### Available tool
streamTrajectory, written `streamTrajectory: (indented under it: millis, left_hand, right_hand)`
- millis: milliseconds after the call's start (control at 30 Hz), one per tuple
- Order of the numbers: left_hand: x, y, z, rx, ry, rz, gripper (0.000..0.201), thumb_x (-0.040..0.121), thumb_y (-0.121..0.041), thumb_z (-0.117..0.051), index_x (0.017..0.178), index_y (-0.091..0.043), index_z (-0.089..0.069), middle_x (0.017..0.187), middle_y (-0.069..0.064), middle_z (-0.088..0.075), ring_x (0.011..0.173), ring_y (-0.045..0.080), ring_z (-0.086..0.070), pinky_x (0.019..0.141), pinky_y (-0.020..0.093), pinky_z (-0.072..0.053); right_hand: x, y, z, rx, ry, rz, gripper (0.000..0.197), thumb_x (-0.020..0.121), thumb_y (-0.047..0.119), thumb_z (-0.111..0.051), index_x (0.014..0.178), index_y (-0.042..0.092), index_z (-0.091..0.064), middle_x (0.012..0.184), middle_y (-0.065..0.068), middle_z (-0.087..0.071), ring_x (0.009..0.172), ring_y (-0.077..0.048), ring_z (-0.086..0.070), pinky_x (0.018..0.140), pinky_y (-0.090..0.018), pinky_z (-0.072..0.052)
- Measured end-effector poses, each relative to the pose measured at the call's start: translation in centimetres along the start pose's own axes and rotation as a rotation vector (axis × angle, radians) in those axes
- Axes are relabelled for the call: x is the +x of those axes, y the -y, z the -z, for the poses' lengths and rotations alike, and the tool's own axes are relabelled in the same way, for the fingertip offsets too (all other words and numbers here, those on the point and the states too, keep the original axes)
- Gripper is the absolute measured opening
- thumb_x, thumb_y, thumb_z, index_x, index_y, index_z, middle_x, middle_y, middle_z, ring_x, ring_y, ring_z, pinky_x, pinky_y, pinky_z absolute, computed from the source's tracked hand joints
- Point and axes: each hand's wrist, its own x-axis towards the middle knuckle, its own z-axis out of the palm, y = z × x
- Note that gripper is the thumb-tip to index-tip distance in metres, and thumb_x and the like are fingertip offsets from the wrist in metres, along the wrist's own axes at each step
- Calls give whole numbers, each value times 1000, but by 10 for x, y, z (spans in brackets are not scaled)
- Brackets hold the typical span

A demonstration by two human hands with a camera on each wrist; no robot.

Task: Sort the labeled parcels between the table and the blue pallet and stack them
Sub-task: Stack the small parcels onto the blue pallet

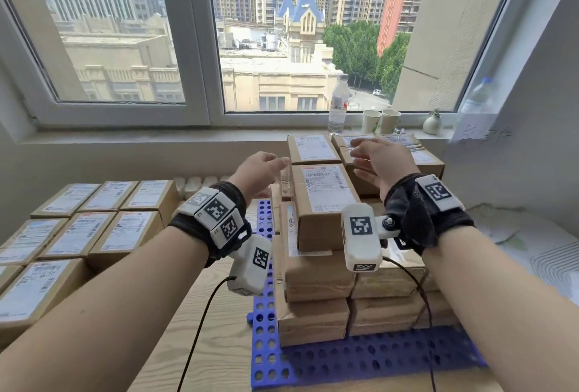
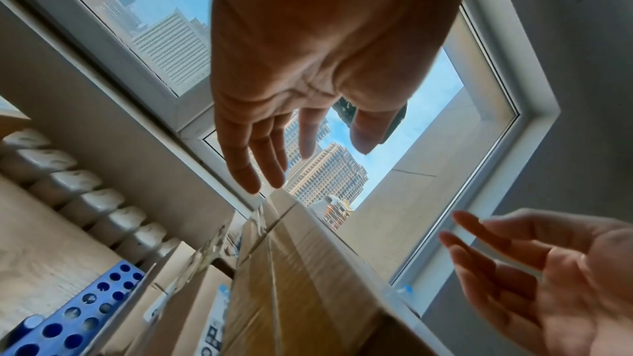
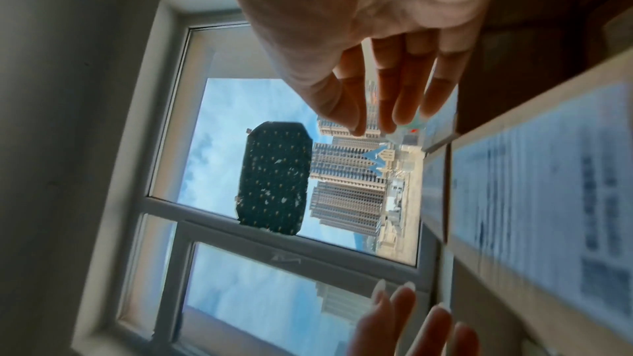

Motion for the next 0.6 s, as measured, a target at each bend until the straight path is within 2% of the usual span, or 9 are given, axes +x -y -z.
streamTrajectory:
  millis: [67, 100, 167, 300, 367, 467, 600]
  left_hand:
    - [-5, 4, 7, -34, -17, 1, 43, 97, -34, -50, 133, -11, -48, 116, 3, -57, 106, 19, -55, 75, 30, -50]
    - [-8, 6, 11, -52, -27, 5, 41, 98, -33, -51, 132, -11, -49, 112, 2, -57, 105, 19, -55, 73, 28, -49]
    - [-15, 13, 19, -65, -56, 16, 38, 97, -32, -52, 128, -11, -52, 106, 1, -57, 106, 20, -55, 77, 30, -50]
    - [-29, 34, 39, -61, -130, 48, 30, 96, -29, -54, 121, -14, -57, 114, 3, -60, 108, 20, -57, 86, 35, -49]
    - [-39, 48, 50, -62, -156, 86, 26, 96, -27, -54, 119, -15, -58, 113, 2, -62, 107, 18, -58, 91, 37, -49]
    - [-58, 67, 68, -117, -192, 169, 25, 97, -24, -52, 118, -12, -60, 112, 4, -63, 102, 17, -59, 90, 36, -49]
    - [-82, 97, 91, -95, -260, 247, 25, 96, -23, -53, 116, -11, -62, 107, 3, -66, 99, 17, -61, 85, 32, -49]
  right_hand:
    - [-11, 1, -15, 16, 71, 25, 19, 86, 1, -55, 84, 14, -69, 87, -5, -64, 80, -16, -59, 86, -33, -53]
    - [-17, 0, -24, 17, 114, 33, 19, 86, 1, -55, 84, 14, -69, 90, -6, -65, 82, -17, -59, 87, -34, -53]
    - [-28, -5, -43, 8, 198, 46, 20, 87, 1, -54, 83, 14, -69, 90, -6, -65, 83, -17, -59, 87, -34, -54]
    - [-46, -21, -81, -19, 339, 61, 22, 87, 1, -54, 79, 16, -69, 90, -6, -67, 82, -16, -60, 81, -31, -55]
    - [-54, -28, -97, -8, 405, 59, 22, 87, 1, -55, 79, 15, -70, 89, -7, -68, 80, -15, -61, 79, -29, -55]
    - [-67, -41, -123, -8, 477, 64, 22, 87, 1, -55, 79, 15, -69, 85, -5, -68, 78, -14, -61, 78, -28, -55]
    - [-83, -63, -155, 8, 571, 14, 24, 85, -1, -53, 76, 15, -69, 81, -4, -67, 76, -15, -61, 80, -33, -56]
